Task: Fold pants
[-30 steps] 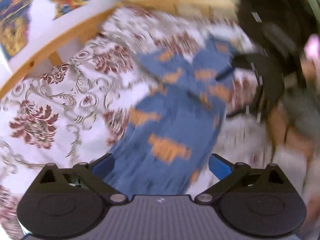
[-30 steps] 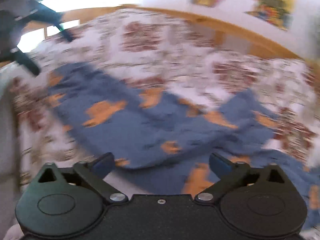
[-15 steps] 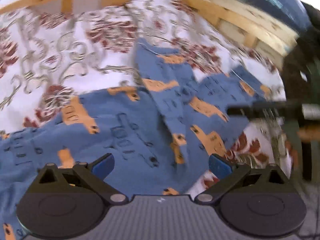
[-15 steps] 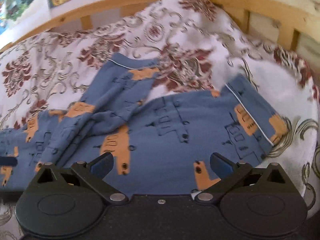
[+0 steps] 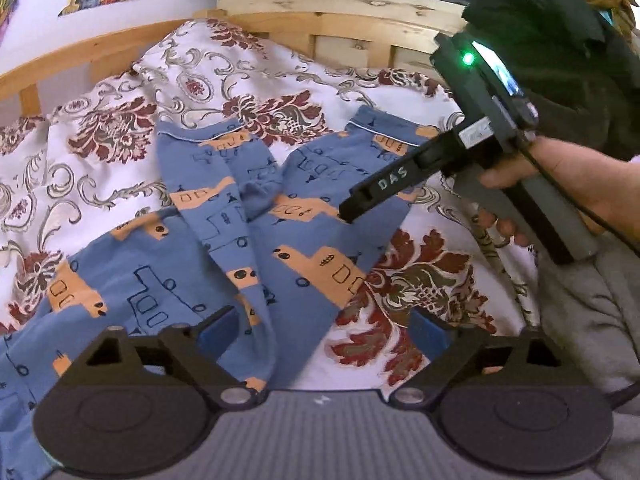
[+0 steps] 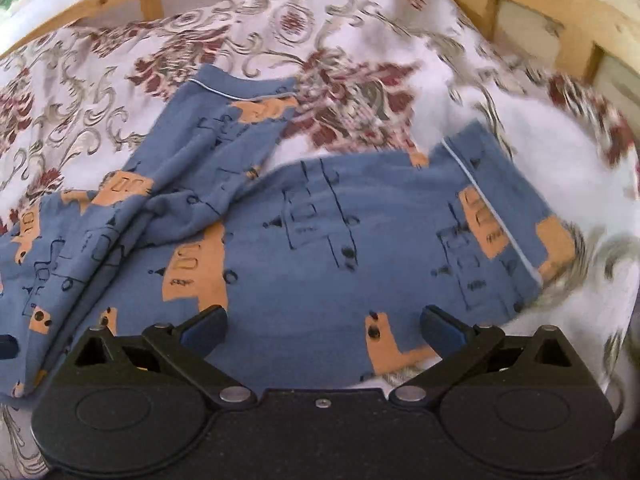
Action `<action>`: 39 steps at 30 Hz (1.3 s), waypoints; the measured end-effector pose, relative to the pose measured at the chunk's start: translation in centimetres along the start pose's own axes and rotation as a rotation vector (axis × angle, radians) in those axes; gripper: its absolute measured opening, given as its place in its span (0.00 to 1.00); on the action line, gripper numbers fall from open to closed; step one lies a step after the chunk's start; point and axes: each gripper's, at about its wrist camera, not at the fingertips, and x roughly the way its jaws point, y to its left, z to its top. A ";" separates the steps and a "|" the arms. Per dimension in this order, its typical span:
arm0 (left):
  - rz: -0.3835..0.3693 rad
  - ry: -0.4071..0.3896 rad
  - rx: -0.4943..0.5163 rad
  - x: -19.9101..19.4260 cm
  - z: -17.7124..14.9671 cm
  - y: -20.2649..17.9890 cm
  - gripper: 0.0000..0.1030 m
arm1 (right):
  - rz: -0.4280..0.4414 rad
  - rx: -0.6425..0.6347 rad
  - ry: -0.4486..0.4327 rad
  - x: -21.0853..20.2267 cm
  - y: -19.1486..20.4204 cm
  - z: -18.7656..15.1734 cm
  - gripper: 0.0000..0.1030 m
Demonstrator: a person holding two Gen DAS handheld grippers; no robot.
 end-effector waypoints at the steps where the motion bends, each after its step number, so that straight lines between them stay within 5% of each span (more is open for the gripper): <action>1: 0.002 0.007 -0.022 0.2 0.0 0.3 0.78 | 0.014 -0.024 -0.003 -0.2 0.3 0.6 0.99; 9: -0.021 0.051 -0.222 1.0 -0.2 3.9 0.25 | 0.191 -0.254 -0.002 -0.4 5.0 9.5 0.98; 13: -0.023 0.049 -0.272 0.9 -0.2 4.8 0.14 | 0.258 -0.276 0.033 1.9 8.4 13.8 0.81; 20: -0.023 0.049 -0.265 1.0 -0.2 4.8 0.11 | 0.218 -0.211 0.108 6.7 12.5 17.5 0.58; 31: -0.054 0.052 -0.288 1.4 -0.2 5.3 0.11 | 0.064 -0.144 0.115 10.6 14.7 19.6 0.57; 35: -0.056 0.052 -0.286 1.4 -0.2 5.4 0.11 | -0.002 -0.146 0.121 11.3 15.1 19.7 0.25; 38: -0.057 0.051 -0.285 1.4 -0.2 5.5 0.11 | 0.033 -0.078 0.117 11.0 14.0 19.8 0.01; 39: -0.056 0.051 -0.285 1.4 -0.2 5.5 0.11 | 0.047 -0.061 0.112 10.8 13.6 19.8 0.00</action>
